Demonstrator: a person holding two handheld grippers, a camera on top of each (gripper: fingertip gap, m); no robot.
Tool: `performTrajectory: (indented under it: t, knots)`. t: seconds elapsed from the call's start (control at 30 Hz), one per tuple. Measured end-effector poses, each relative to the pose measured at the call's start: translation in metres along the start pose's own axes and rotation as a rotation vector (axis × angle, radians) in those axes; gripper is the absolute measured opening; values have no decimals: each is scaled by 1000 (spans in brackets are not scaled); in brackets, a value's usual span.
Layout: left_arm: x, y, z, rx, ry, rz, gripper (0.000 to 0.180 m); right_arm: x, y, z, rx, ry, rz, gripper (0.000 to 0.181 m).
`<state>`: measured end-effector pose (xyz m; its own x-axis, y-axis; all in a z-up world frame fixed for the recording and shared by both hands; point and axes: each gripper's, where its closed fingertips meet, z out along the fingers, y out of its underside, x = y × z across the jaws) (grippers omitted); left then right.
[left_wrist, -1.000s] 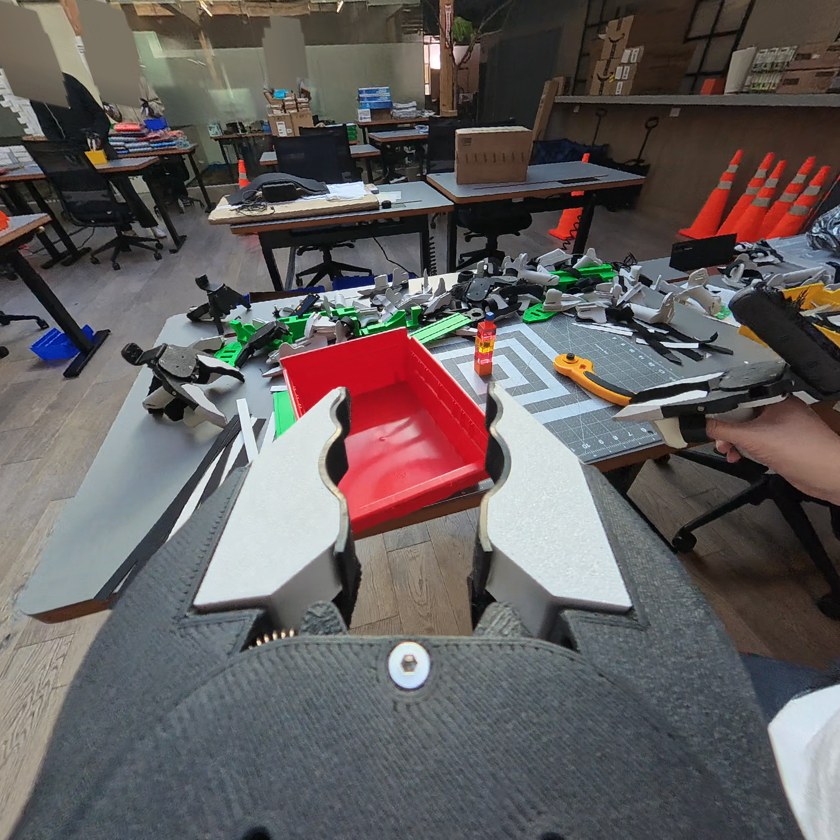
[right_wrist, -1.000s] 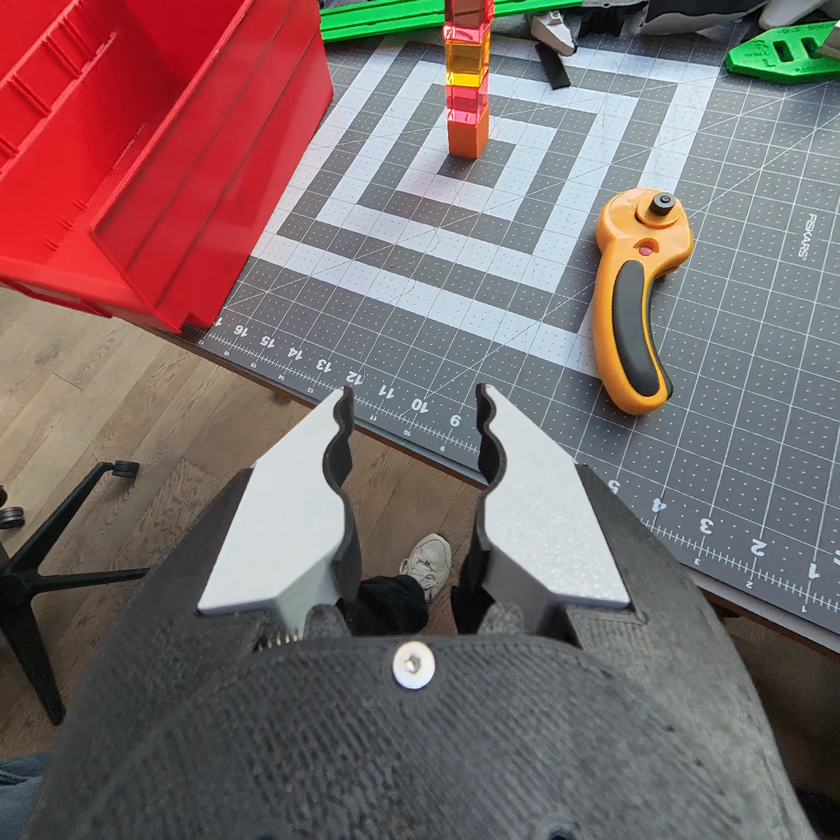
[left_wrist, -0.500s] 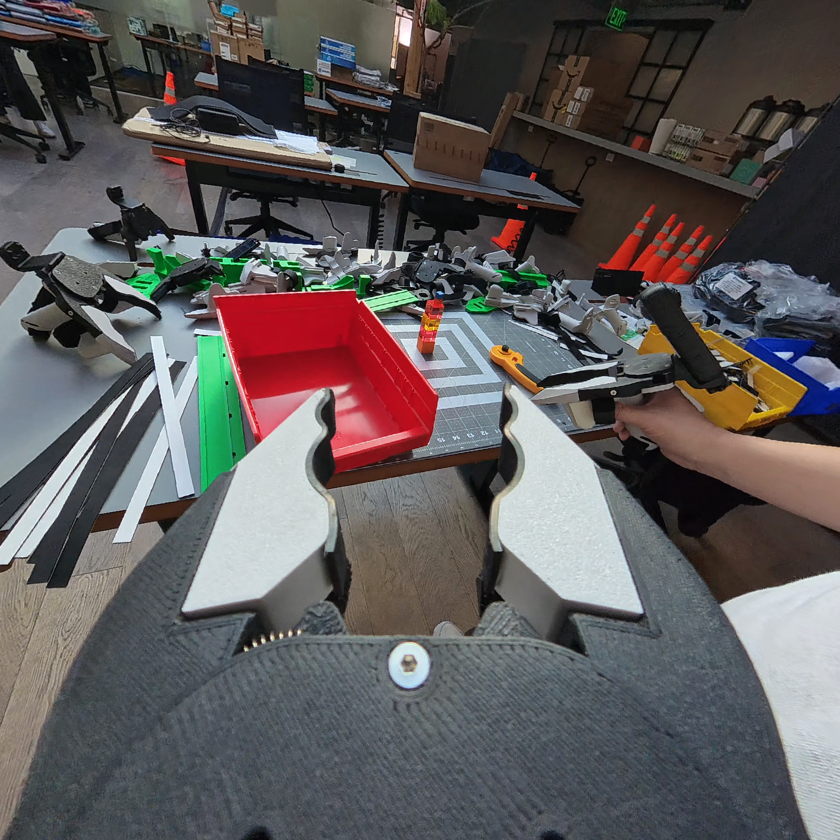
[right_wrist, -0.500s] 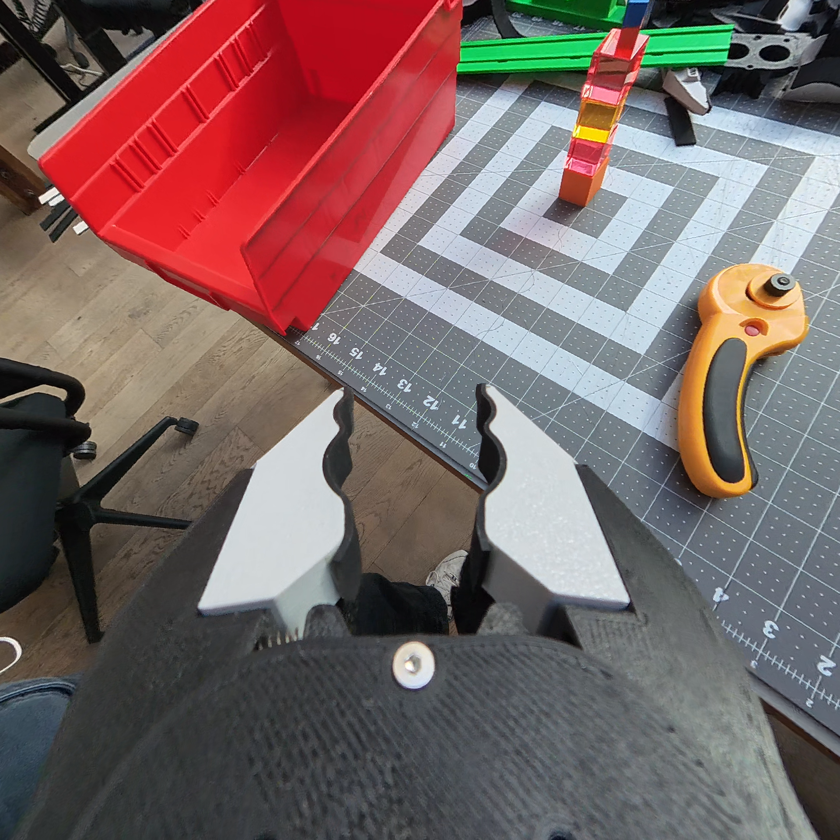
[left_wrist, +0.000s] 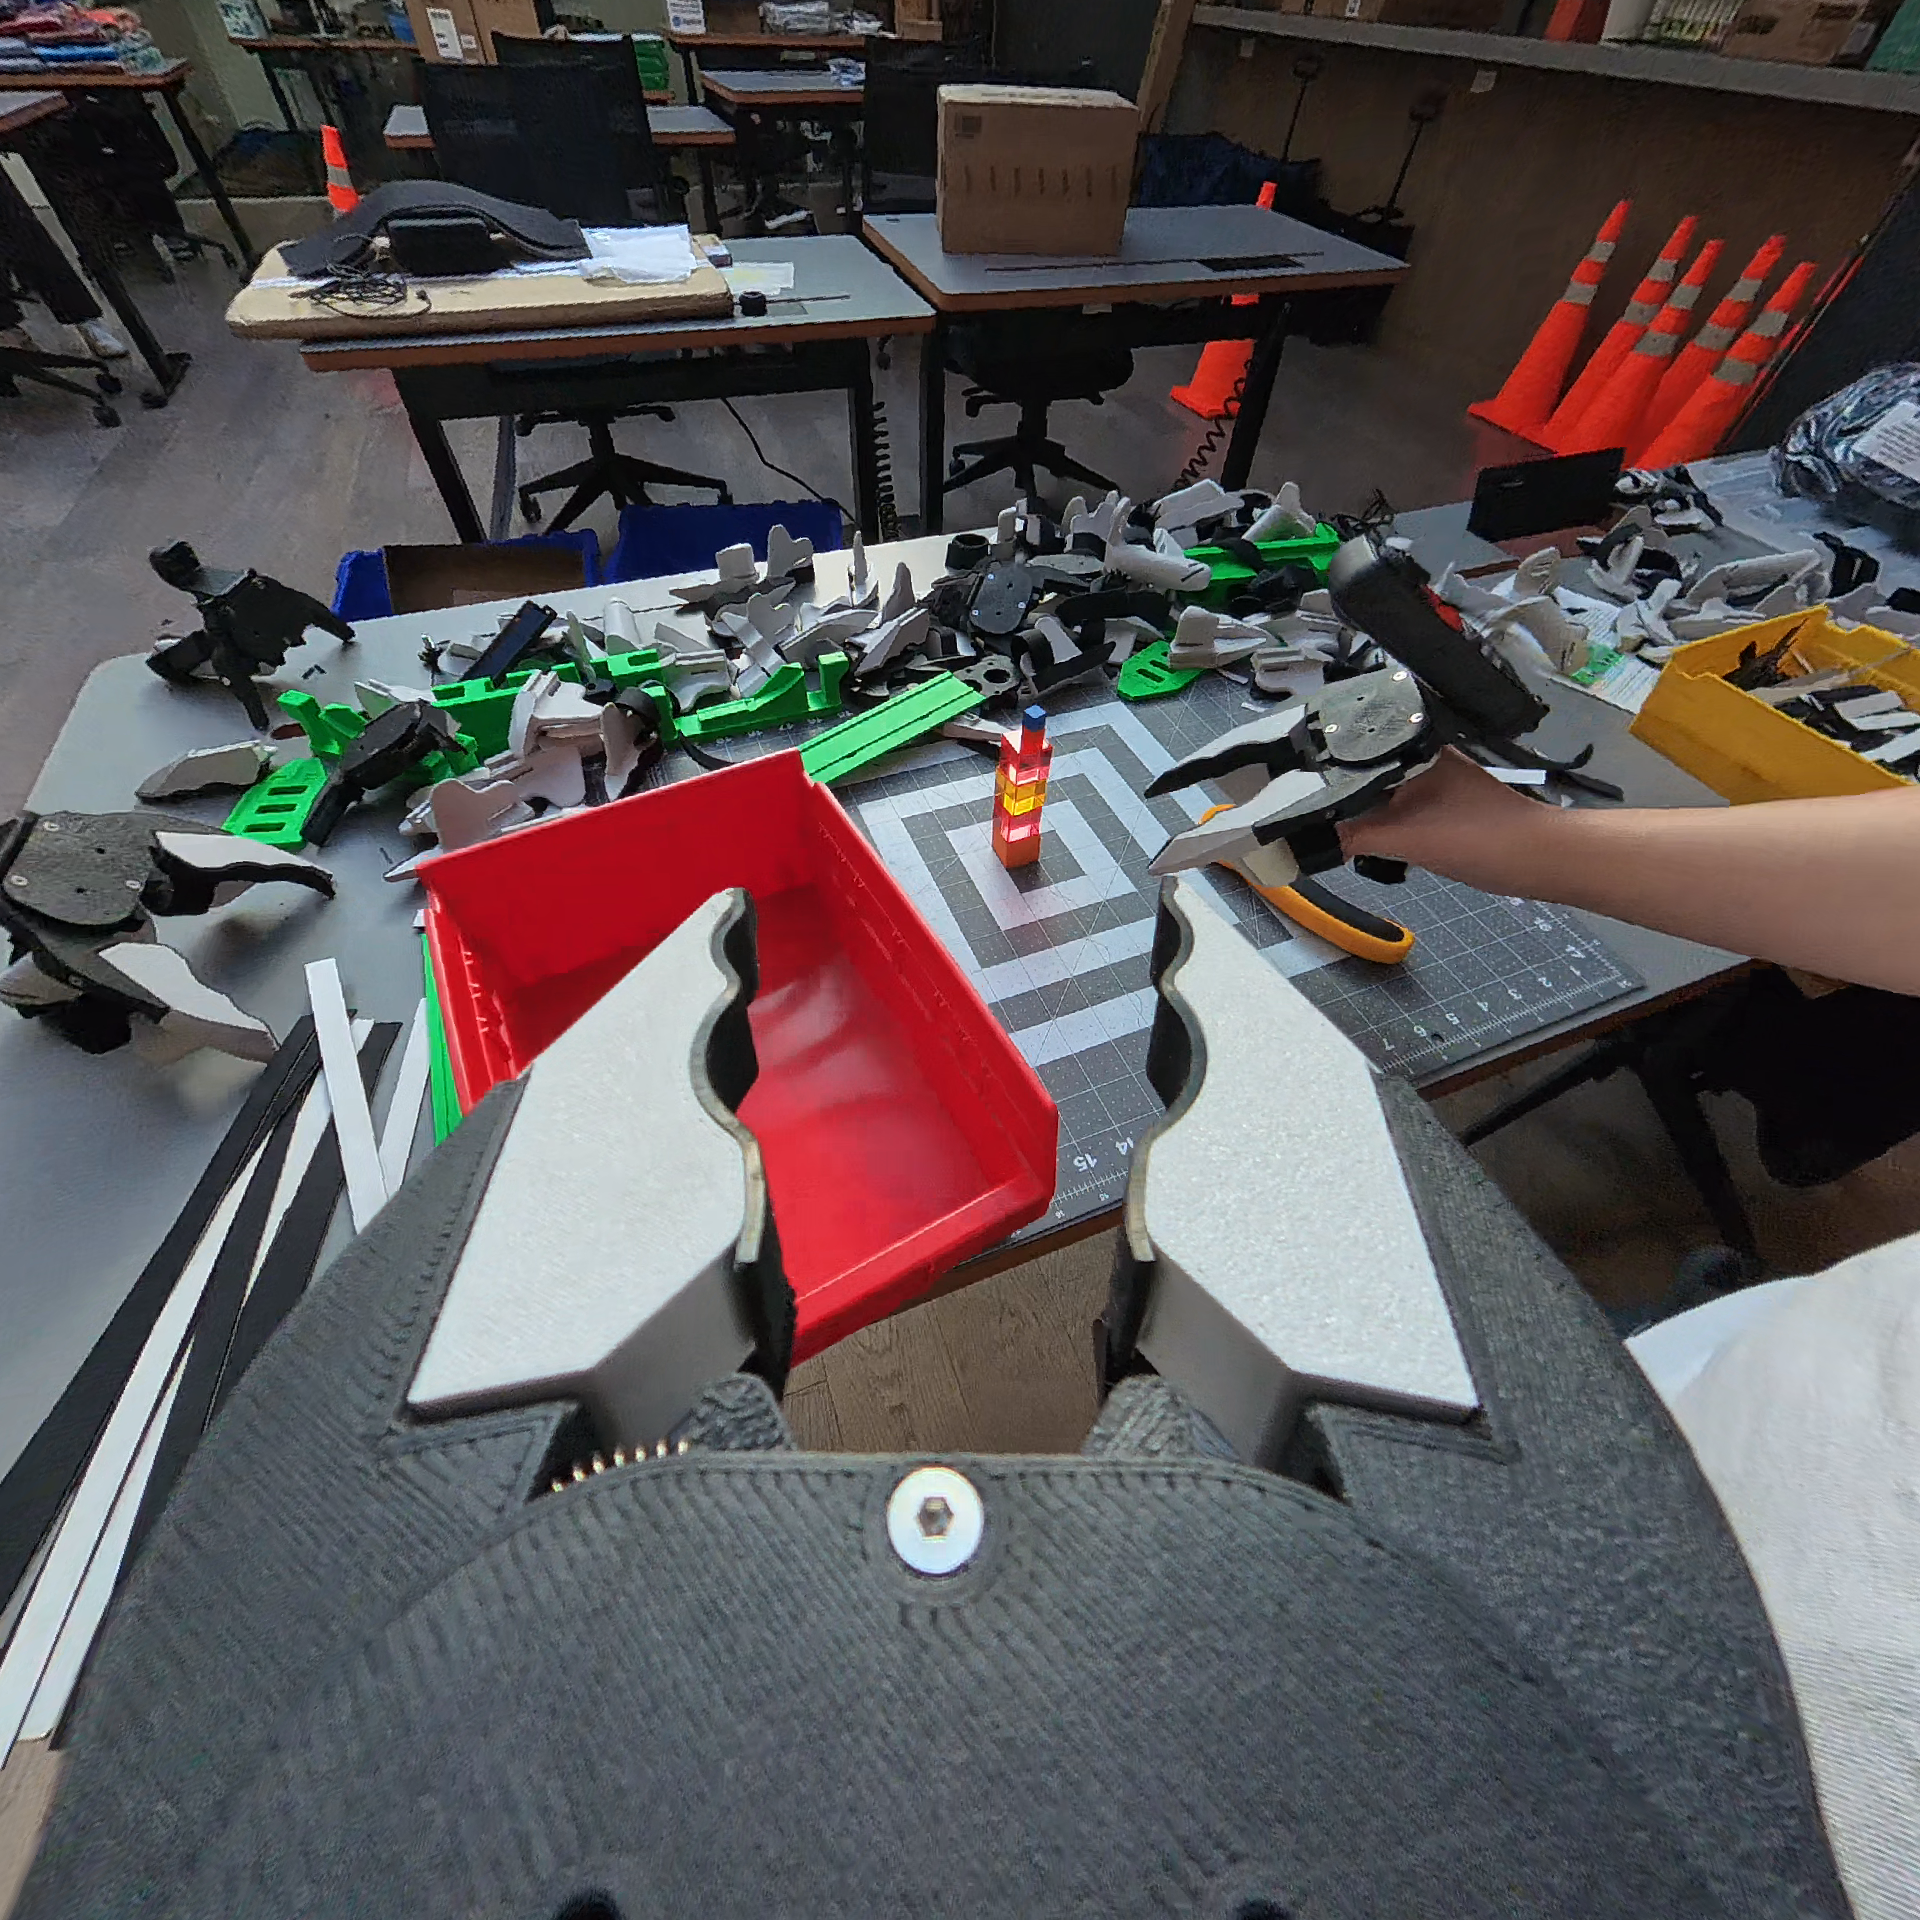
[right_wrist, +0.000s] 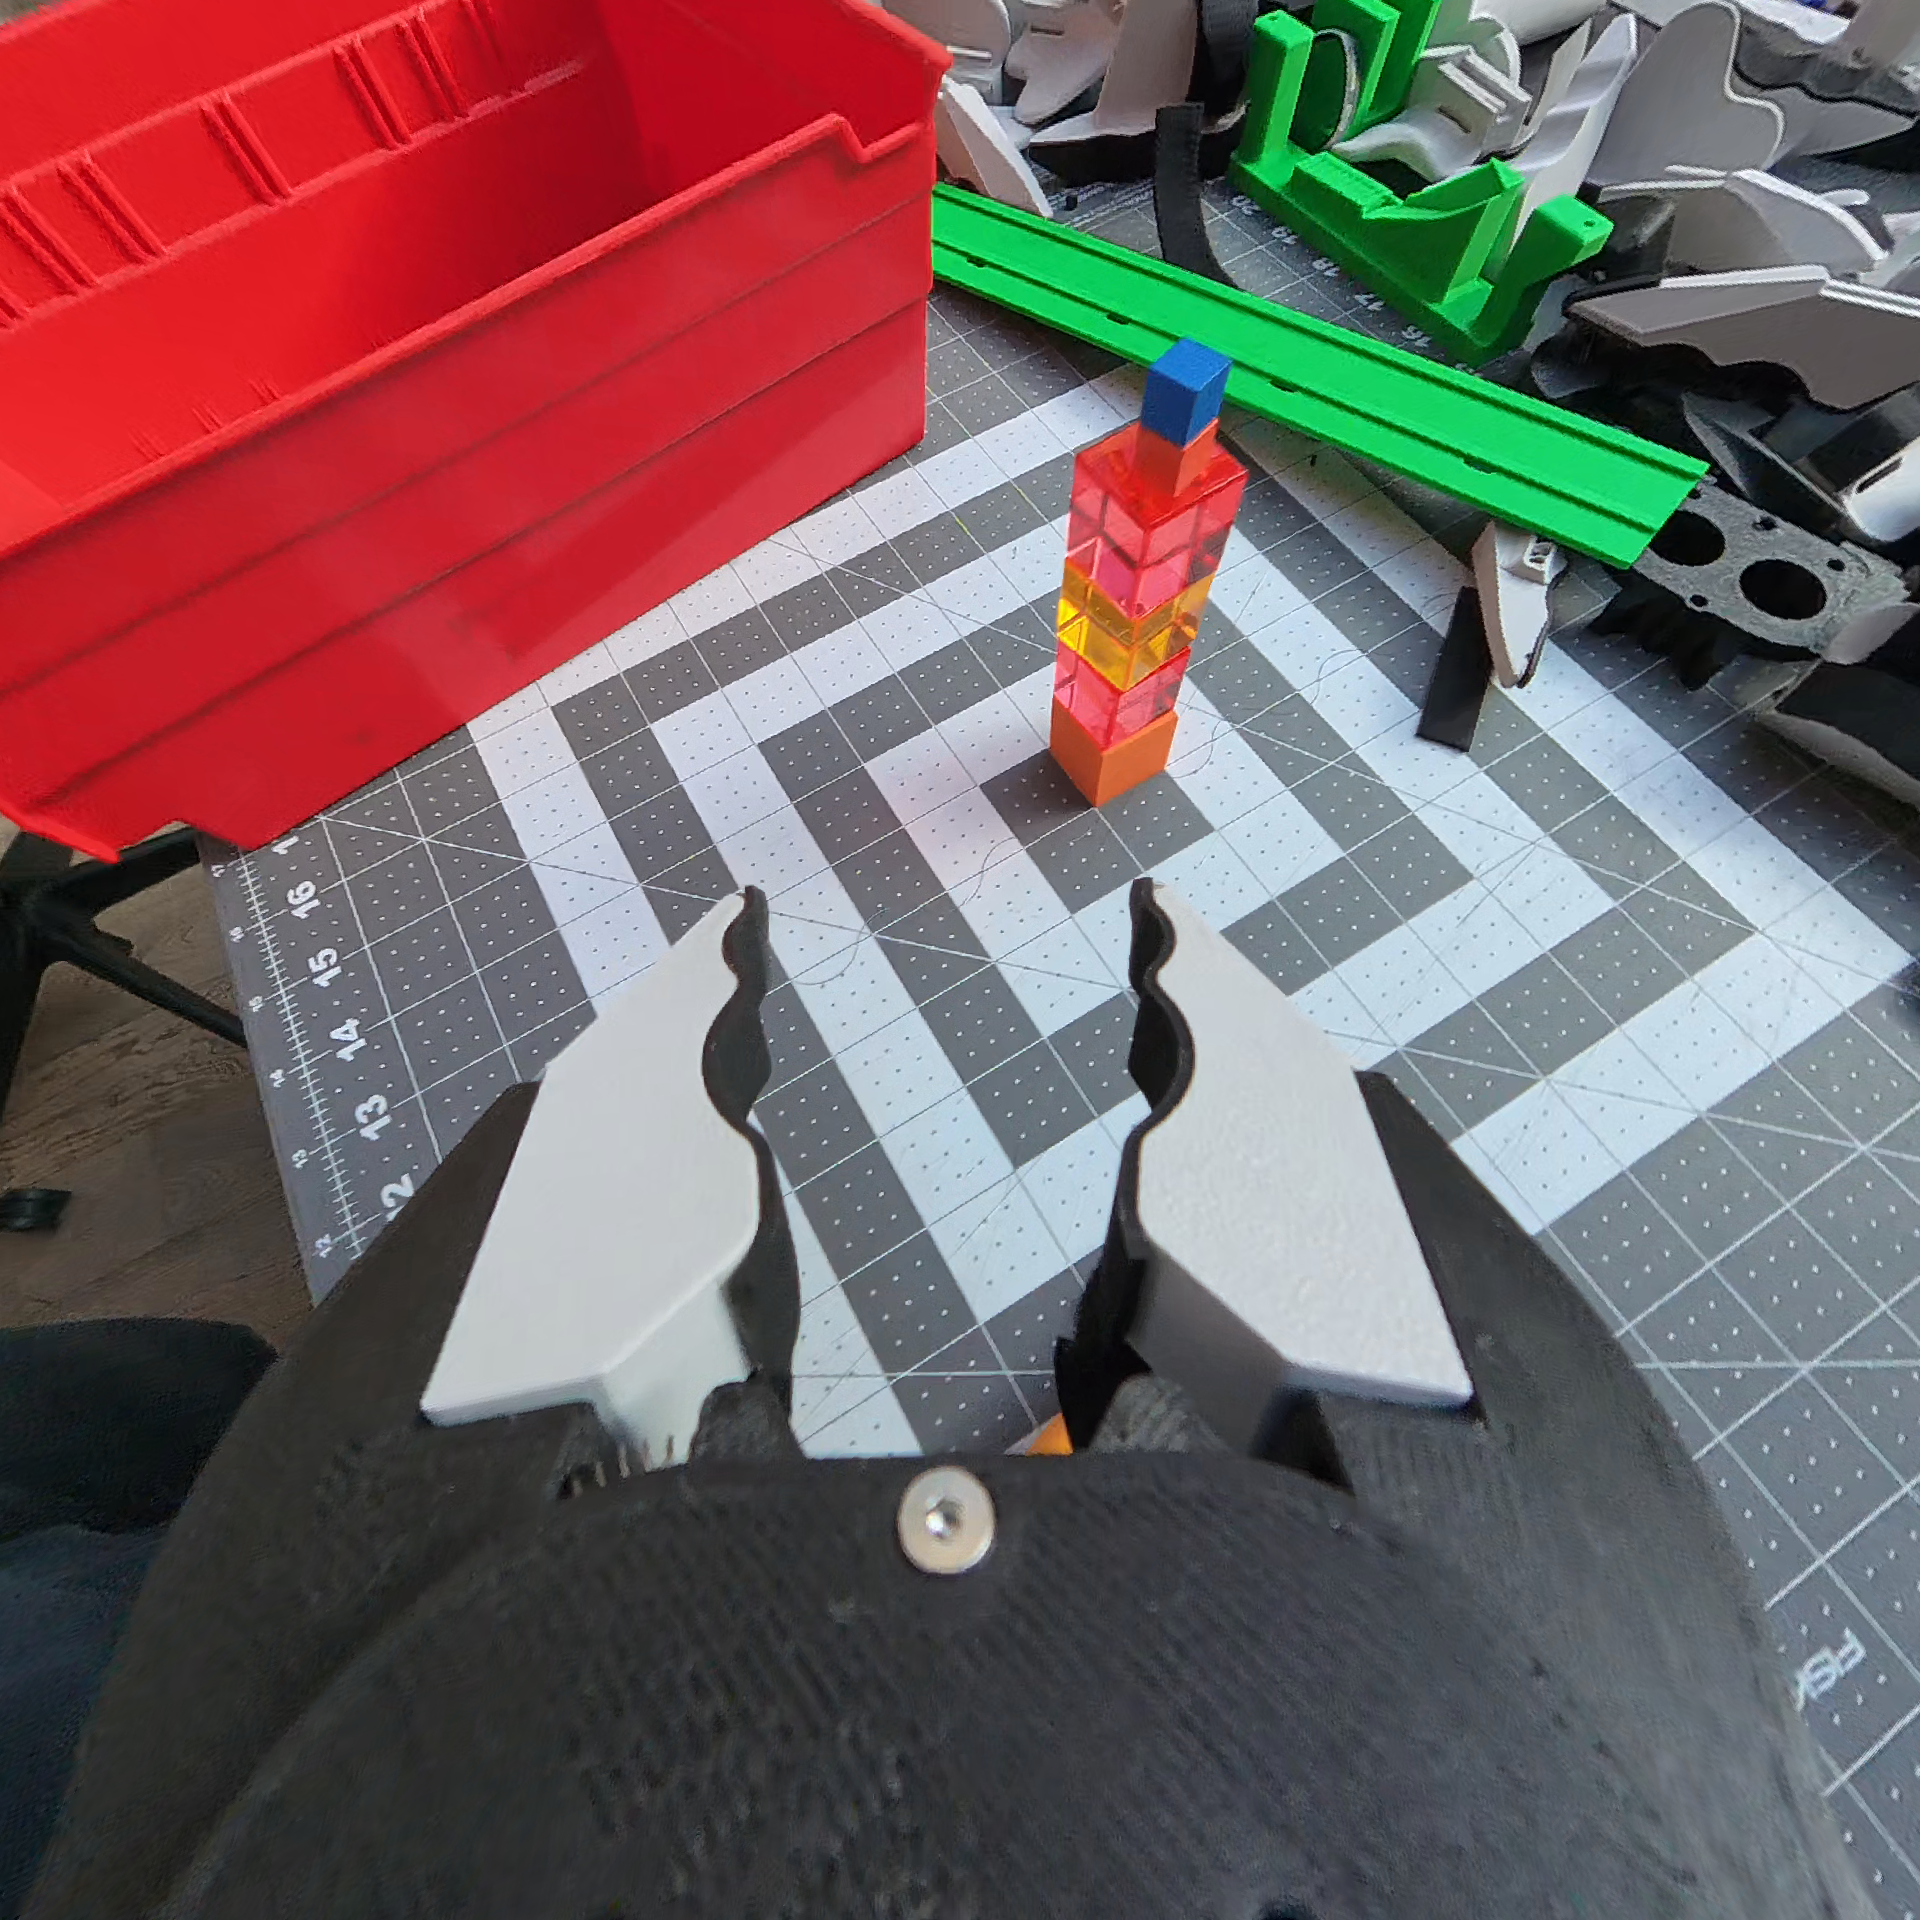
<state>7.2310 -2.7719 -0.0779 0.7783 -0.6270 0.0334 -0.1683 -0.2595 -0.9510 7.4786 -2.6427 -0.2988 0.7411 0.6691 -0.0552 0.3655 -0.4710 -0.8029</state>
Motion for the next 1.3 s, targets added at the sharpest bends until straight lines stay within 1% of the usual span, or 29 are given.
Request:
performTrajectory:
  t: [0.13,0.3,0.43,0.53,0.6,0.67,0.8,0.87,1.1,1.17,1.23,1.3]
  knots:
    - [19,-16,63,-83,-5,112,74,24,-13,29,3,-91,-57,71]
    - [51,-36,120,-98,48,123,72,40,-8,65,-54,-183,-191,70]
    - [58,-34,140,-152,47,160,71,47,-5,83,-71,-251,-235,61]
    - [55,-31,145,-175,35,147,70,46,-3,90,-100,-309,-285,52]
    - [51,-29,146,-181,16,134,70,47,-4,91,-110,-319,-312,46]
    - [48,-29,147,-182,0,121,69,43,-3,92,-120,-352,-328,45]
    - [47,-28,151,-190,-13,110,69,42,5,97,-154,-380,-394,37]
    - [47,-27,153,-197,-14,117,68,43,7,98,-161,-384,-399,30]
    - [48,-22,160,-213,-17,110,68,41,10,103,-156,-417,-387,33]
    - [49,-19,161,-226,-16,111,68,41,9,104,-149,-418,-384,31]
    - [49,-17,163,-238,-16,113,68,41,8,104,-142,-425,-382,26]
    - [49,-16,163,-243,-18,113,69,41,9,104,-130,-428,-383,26]
